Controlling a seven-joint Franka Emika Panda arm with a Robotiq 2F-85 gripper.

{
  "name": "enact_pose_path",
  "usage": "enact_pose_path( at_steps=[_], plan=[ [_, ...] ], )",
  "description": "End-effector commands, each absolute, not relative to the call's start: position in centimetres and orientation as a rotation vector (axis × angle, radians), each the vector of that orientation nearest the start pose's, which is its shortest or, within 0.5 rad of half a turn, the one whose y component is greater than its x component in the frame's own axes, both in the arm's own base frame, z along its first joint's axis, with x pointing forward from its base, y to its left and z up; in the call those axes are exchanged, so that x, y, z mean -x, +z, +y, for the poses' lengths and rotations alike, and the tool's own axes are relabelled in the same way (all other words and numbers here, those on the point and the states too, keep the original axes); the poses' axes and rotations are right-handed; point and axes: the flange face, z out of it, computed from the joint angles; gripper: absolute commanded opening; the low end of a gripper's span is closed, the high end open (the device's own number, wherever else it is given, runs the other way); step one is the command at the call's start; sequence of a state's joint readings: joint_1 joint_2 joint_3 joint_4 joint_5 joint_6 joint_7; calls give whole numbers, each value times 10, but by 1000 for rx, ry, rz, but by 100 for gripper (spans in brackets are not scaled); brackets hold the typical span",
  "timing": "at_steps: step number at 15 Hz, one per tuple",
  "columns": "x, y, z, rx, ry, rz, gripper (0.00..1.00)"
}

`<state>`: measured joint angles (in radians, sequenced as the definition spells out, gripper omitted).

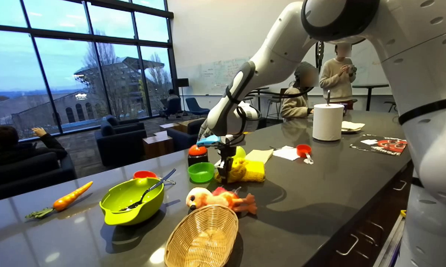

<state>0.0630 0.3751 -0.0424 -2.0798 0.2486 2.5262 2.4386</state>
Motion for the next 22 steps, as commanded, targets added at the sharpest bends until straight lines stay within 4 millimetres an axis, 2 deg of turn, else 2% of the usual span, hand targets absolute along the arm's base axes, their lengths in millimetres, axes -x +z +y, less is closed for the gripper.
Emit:
enact_pose_path(
  at_steps=[1, 6, 11, 22],
  plan=[
    [-540, 221, -31, 620, 226, 3008, 2],
    [-496, 215, -67, 421, 256, 3048, 2],
    [-459, 200, -84, 260, 321, 3066, 2],
    [-412, 187, -110, -47, 629, 3009, 2]
  ],
)
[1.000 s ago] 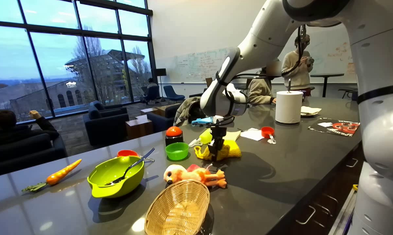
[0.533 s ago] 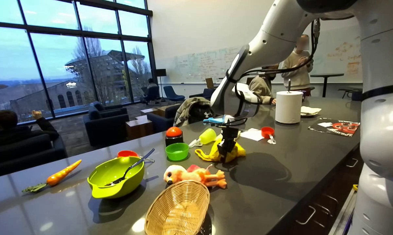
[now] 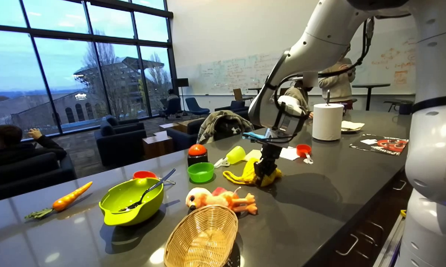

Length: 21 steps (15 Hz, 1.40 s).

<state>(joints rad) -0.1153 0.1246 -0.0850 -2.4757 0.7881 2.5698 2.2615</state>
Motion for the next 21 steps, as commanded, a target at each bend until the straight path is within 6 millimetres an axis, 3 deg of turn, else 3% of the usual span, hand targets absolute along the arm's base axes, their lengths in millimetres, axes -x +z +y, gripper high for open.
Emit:
enact_pose_path(
  at_steps=[1, 6, 15, 20, 21],
  plan=[
    [-408, 186, -113, -65, 662, 3007, 2],
    [-381, 187, -124, -106, 753, 2988, 2],
    [-299, 185, -137, -159, 819, 3086, 2],
    [-262, 176, -140, -206, 954, 3104, 2],
    [-277, 171, -155, -227, 992, 3106, 2]
  ],
)
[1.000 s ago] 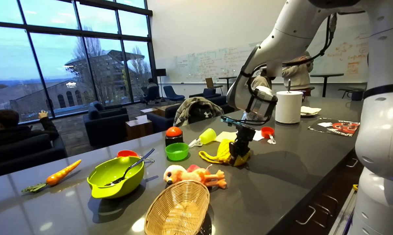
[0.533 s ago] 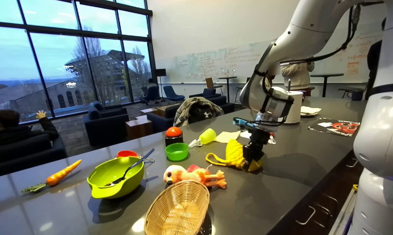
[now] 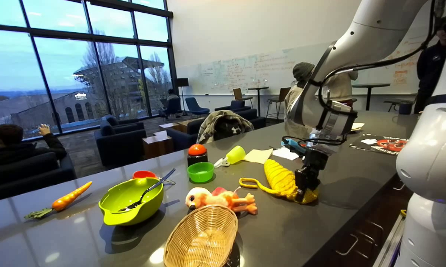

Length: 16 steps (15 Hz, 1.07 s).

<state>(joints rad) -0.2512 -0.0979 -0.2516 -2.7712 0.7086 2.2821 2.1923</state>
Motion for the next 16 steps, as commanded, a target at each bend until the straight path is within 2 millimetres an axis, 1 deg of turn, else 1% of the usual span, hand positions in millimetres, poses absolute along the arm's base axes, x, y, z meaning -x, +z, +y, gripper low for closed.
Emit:
enact_pose_path(
  at_steps=[1, 2, 3, 4, 5, 6, 7, 8, 10, 11, 12, 13, 14, 15, 16],
  plan=[
    [-275, 169, -159, -243, 1030, 3101, 2],
    [-250, 170, -144, -264, 1066, 3095, 2],
    [-245, 169, -144, -281, 1104, 3094, 2],
    [-261, 163, -162, -303, 1144, 3094, 2],
    [-255, 160, -164, -328, 1175, 3089, 2],
    [-233, 161, -151, -355, 1210, 3079, 2],
    [-233, 158, -155, -383, 1246, 3071, 2],
    [-241, 153, -168, -412, 1279, 3066, 2],
    [-218, 151, -160, -459, 1328, 3051, 2],
    [-225, 146, -173, -478, 1345, 3050, 2],
    [-218, 144, -171, -491, 1351, 3053, 2],
    [-203, 145, -162, -509, 1365, 3046, 2],
    [-209, 141, -176, -531, 1390, 3045, 2],
    [-208, 139, -182, -543, 1401, 3043, 2],
    [-197, 139, -176, -551, 1397, 3043, 2]
  ],
)
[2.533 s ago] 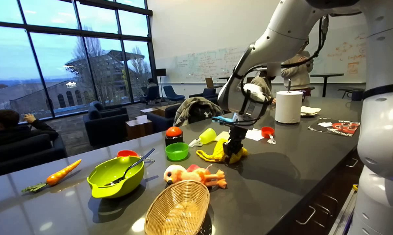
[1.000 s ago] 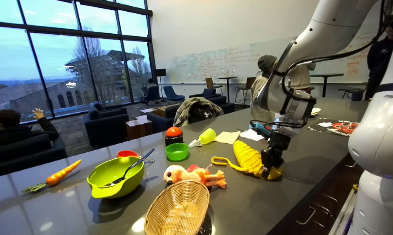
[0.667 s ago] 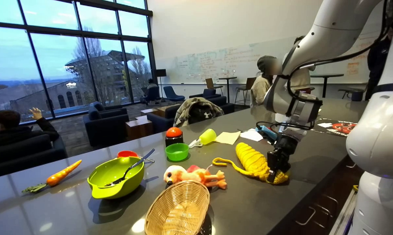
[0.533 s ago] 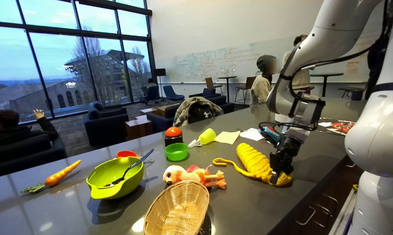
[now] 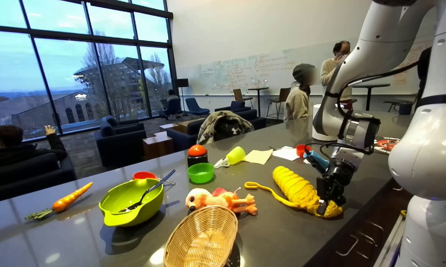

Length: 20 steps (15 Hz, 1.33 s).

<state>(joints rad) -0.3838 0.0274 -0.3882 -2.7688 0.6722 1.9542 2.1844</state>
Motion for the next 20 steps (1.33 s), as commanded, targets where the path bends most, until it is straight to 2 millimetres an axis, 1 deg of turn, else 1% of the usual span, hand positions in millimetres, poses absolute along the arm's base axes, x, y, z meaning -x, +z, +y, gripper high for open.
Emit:
enact_pose_path(
  at_steps=[1, 2, 3, 4, 5, 6, 8, 11, 13, 17, 20],
  plan=[
    [-195, 138, -181, -553, 1406, 3045, 2],
    [-196, 137, -186, -536, 1389, 3051, 2],
    [-194, 137, -185, -514, 1364, 3054, 2],
    [-202, 145, -188, -476, 1336, 3057, 2],
    [-209, 153, -186, -446, 1316, 3060, 2],
    [-217, 164, -179, -417, 1300, 3060, 2],
    [-233, 178, -175, -358, 1264, 3087, 2],
    [-259, 204, -171, -237, 1146, 3162, 2],
    [-279, 222, -171, -150, 1018, 3226, 2],
    [-321, 255, -171, 54, 690, 3324, 2],
    [-347, 272, -168, 196, 488, 3344, 2]
  ],
)
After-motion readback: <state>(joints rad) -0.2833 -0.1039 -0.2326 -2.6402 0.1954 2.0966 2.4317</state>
